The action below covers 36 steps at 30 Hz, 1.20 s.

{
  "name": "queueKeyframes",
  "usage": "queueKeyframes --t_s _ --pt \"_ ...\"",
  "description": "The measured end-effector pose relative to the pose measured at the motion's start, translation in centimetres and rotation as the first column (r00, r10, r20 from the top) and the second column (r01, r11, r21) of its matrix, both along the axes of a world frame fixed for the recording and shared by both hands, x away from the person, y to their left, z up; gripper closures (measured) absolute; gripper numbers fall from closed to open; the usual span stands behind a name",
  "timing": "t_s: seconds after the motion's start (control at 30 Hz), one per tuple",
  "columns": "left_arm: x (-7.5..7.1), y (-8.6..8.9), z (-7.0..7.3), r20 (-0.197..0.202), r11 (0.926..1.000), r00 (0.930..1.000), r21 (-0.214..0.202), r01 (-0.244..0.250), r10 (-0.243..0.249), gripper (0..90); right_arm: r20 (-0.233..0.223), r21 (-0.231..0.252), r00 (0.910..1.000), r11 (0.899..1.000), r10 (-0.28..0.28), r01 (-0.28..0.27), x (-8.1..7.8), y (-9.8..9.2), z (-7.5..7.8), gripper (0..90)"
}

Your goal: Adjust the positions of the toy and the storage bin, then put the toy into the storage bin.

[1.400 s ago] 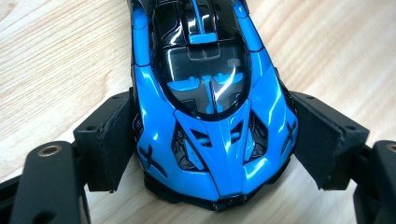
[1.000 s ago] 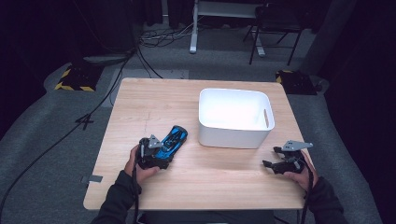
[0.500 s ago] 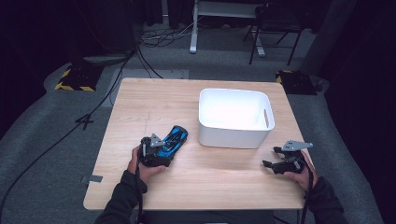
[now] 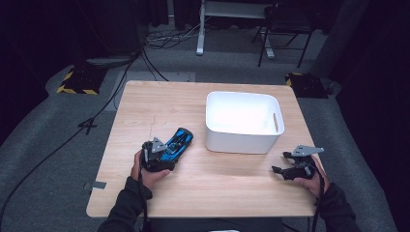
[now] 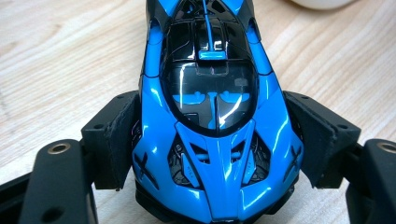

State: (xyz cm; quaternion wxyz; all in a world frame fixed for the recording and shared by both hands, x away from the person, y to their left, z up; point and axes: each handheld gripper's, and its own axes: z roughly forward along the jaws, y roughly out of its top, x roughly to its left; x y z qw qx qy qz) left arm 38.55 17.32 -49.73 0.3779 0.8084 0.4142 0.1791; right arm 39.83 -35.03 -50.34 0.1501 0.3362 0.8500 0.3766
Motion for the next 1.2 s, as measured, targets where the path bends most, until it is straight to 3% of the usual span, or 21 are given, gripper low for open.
queueKeyframes --t_s 0.17,0.37,0.67,0.93,1.0,1.1,1.2 --pt "-0.1 0.3 0.1 0.013 0.9999 0.9998 -0.002 -0.013 0.013 24.3 0.000 0.002 1.0000 1.000 0.000 0.000 0.0 0.0 0.0 15.6" --pt "-0.3 0.3 0.7 0.046 0.9985 0.9983 0.042 -0.036 0.034 24.3 -0.001 0.002 1.0000 1.000 -0.001 0.001 0.0 0.0 0.0 15.6" --pt "-0.7 0.4 1.9 0.085 0.9983 0.9962 0.053 -0.026 0.021 24.4 -0.001 0.004 1.0000 1.000 0.001 -0.001 0.1 0.0 0.0 15.6" --pt "-0.9 0.4 3.5 0.124 0.9993 0.9919 0.024 -0.029 0.026 24.4 -0.001 0.000 1.0000 1.000 0.001 -0.001 0.0 0.0 0.0 15.6" --pt "-0.8 0.5 4.0 0.119 0.9997 0.9926 -0.006 -0.023 0.023 24.4 0.001 -0.002 1.0000 1.000 0.001 -0.001 0.0 0.0 0.0 15.6" --pt "-0.9 0.4 4.7 0.143 0.9996 0.9893 0.010 -0.027 0.025 24.4 0.000 -0.002 1.0000 1.000 -0.001 0.001 -0.1 0.0 0.0 15.6" --pt "-0.8 0.4 5.3 0.153 0.9998 0.9880 0.000 -0.022 0.021 24.4 0.000 -0.002 1.0000 1.000 -0.001 0.001 -0.1 0.0 0.0 15.6"
